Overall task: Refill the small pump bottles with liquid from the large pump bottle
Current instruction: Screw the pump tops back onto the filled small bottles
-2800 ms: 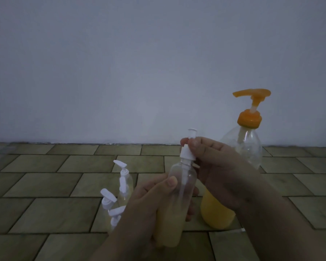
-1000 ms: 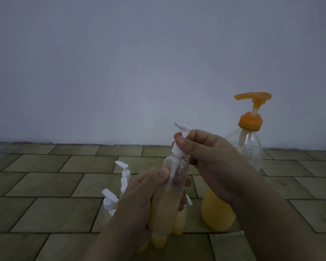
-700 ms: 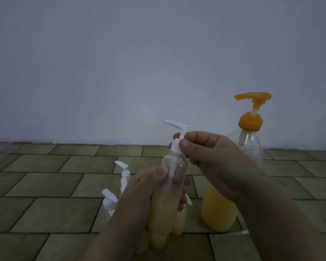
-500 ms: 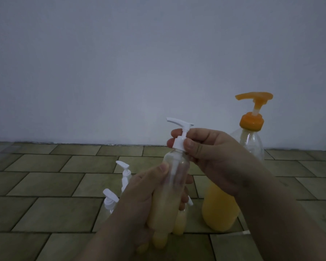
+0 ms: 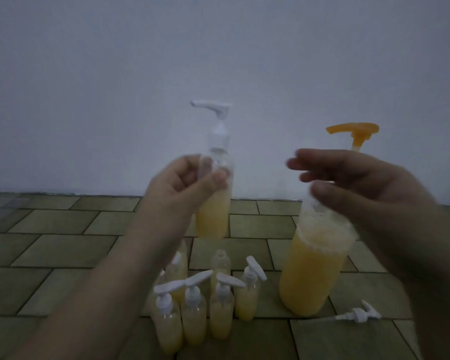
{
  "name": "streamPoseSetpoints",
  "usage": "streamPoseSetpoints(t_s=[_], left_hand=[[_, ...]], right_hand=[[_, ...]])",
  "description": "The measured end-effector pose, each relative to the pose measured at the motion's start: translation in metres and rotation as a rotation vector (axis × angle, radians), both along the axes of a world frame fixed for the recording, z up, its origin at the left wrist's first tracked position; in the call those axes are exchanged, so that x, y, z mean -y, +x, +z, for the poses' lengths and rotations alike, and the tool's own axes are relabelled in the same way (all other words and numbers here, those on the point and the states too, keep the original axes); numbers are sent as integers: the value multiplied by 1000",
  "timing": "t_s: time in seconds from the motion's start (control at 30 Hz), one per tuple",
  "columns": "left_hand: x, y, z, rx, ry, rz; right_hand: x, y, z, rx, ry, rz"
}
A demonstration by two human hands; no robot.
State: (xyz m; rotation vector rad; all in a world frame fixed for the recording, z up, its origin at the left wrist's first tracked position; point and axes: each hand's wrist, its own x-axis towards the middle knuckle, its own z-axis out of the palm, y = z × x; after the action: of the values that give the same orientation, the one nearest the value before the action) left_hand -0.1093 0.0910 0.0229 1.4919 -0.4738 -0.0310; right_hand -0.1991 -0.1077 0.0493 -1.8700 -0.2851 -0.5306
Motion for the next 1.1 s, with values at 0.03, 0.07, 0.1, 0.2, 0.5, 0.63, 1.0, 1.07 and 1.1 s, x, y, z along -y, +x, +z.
streamPoseSetpoints(t_s=[0.03,0.07,0.1,0.2,0.5,0.63,1.0,1.07,1.1], left_hand=[[0,11,7,33,38,37],[0,23,12,59,99,59],[3,34,16,74,178,67],[18,61,14,122,525,71],[59,99,-41,-126,951,-60],[67,109,-63,-171,1052,-63],[60,111,-81,-191,1116,-50],[58,110,-79,-205,1120,-55],[56,109,-77,-207,1127,-64]], right_hand=[[6,-10,0,59,65,15],[16,-20,-6,99,77,28],[28,-29,-14,132,64,41],[81,-43,-59,-35,180,-39],[95,-69,-127,-195,351,-488],[110,-63,-159,-364,309,-656],[99,-47,-205,-647,-139,-822],[94,-43,-203,-678,-165,-808],[92,-42,-202,-688,-167,-795]])
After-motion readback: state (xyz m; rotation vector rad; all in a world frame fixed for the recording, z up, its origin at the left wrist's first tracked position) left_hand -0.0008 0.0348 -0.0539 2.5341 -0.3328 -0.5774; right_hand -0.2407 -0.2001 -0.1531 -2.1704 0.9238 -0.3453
